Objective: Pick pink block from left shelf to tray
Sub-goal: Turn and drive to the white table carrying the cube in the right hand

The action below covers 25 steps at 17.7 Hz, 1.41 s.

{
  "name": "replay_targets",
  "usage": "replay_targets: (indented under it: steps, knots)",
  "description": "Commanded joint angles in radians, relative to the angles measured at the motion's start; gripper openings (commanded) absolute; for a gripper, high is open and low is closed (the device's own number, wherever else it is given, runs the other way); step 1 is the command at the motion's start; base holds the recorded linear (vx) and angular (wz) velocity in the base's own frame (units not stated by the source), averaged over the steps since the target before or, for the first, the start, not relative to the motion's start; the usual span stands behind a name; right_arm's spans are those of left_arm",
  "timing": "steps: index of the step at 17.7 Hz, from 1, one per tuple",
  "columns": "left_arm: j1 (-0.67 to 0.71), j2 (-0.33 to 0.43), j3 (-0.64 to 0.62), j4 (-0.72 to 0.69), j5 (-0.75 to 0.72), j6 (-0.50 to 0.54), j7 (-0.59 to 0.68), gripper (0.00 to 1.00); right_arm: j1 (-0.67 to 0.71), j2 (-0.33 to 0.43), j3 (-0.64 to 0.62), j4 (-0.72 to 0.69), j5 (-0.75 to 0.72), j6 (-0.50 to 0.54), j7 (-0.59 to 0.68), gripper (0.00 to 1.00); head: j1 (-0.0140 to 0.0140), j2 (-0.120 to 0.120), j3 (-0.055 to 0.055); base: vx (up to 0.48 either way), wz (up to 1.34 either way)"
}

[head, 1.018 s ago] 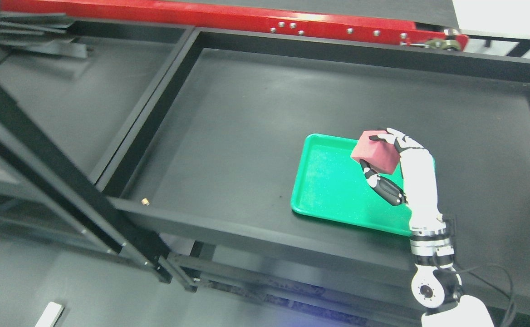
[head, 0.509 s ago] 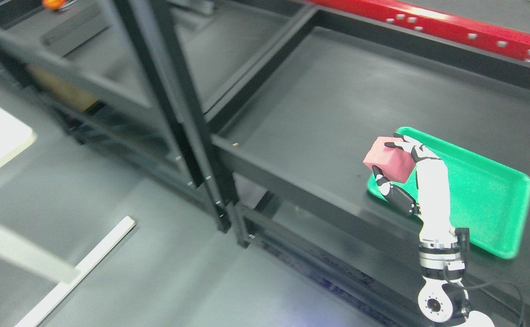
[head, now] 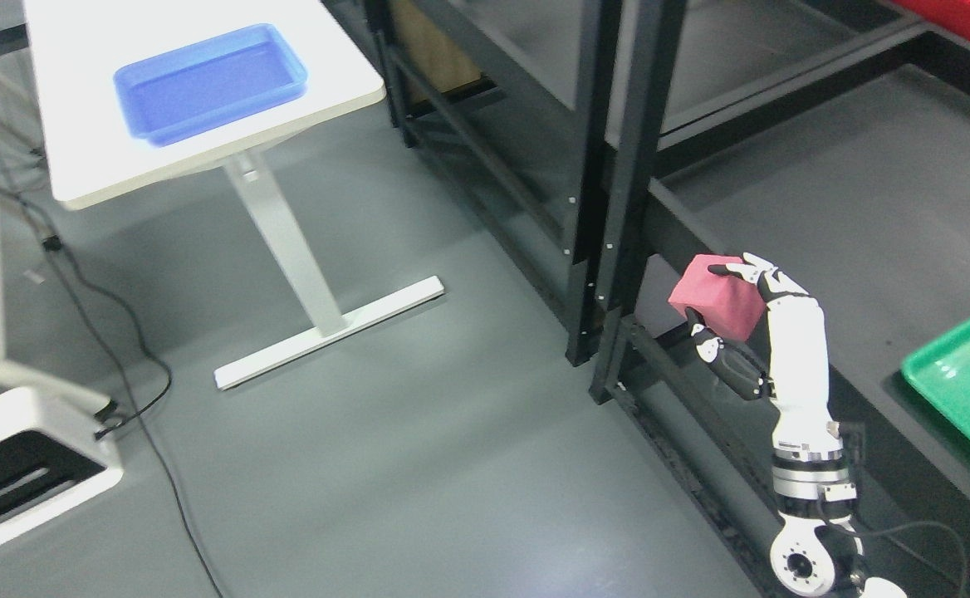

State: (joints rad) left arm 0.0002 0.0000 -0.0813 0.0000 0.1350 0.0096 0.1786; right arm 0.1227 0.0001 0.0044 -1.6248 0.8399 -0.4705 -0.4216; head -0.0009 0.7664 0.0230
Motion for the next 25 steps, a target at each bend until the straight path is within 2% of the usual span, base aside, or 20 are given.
replay_targets:
  steps: [1, 6, 13, 25]
  knots:
    - [-0.029, 0.017, 0.000, -0.017, 0.000, 0.000, 0.001, 1.00, -0.001, -0.018, 0.006, -0.009, 0.001, -0.011, -0.002, 0.03, 0.0000, 0.000, 0.000, -0.201, 0.91]
    - [-0.029, 0.017, 0.000, -0.017, 0.000, 0.000, 0.001, 1.00, -0.003, -0.018, 0.008, -0.007, -0.001, -0.019, 0.000, 0.03, 0.0000, 0.000, 0.000, -0.086, 0.74]
    - [-0.029, 0.017, 0.000, -0.017, 0.000, 0.000, 0.001, 1.00, 0.000, -0.018, 0.014, -0.006, 0.001, -0.019, 0.001, 0.03, 0.0000, 0.000, 0.000, 0.097, 0.31]
    - [-0.029, 0.017, 0.000, -0.017, 0.000, 0.000, 0.001, 1.00, 0.003, -0.018, 0.014, -0.004, 0.001, -0.019, 0.003, 0.03, 0.0000, 0.000, 0.000, 0.289, 0.22]
